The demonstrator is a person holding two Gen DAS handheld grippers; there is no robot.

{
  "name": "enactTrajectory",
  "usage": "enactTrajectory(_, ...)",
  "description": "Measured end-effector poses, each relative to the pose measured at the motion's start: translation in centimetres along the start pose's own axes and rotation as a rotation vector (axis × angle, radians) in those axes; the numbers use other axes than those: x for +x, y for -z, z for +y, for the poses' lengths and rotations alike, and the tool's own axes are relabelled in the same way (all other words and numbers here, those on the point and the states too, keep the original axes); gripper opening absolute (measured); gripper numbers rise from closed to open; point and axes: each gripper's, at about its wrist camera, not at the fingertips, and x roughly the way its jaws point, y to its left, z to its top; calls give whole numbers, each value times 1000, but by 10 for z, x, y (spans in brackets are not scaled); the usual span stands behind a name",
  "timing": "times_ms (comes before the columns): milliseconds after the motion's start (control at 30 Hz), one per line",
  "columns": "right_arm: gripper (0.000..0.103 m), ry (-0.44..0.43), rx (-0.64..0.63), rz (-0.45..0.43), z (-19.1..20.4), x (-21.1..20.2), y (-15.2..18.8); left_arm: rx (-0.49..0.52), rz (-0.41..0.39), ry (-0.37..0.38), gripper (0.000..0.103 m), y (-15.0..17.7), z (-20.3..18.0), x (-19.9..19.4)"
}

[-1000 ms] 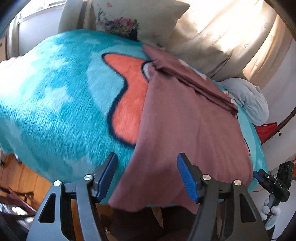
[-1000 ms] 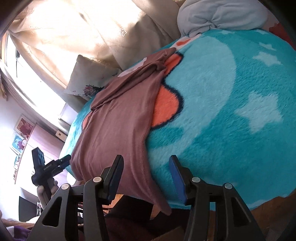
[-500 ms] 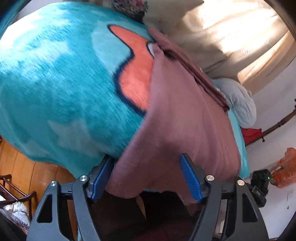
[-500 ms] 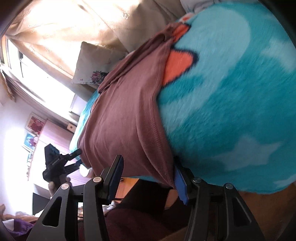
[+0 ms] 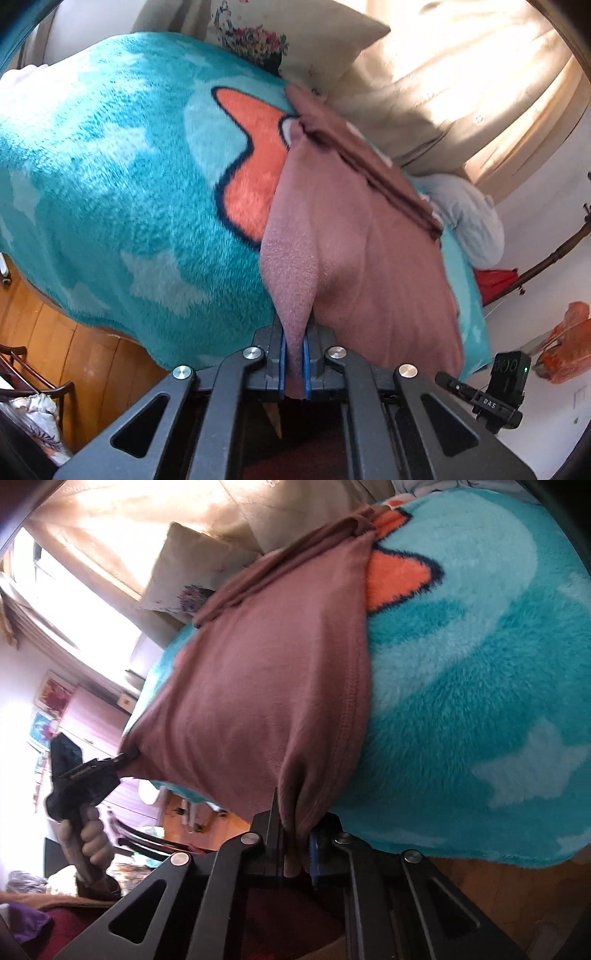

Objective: Fold small clothes

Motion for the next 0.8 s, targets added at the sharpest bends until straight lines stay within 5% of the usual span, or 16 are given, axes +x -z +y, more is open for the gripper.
enactTrajectory(233, 9, -313, 84, -107, 2, -32, -4, 15, -81, 53, 6, 3, -14, -34)
enactTrajectory(433, 9, -373, 10, -145, 27, -50, 2, 68, -168, 77, 3, 14, -32, -74)
enactTrajectory(600, 9, -366, -14, -180, 23, -68, 14, 110, -200, 68, 2, 25, -34, -94)
enactTrajectory(700, 9, -270, -8, -176, 8, -68, 18, 106, -199, 17, 3, 25, -25, -91)
enactTrajectory(767, 9, -215, 4, -151, 0, -56, 21, 102, -187, -14, 10, 25, -19, -85)
enactTrajectory(800, 11, -180, 7, -140, -3, -51, 22, 96, -179, -26, 22, 24, -16, -81)
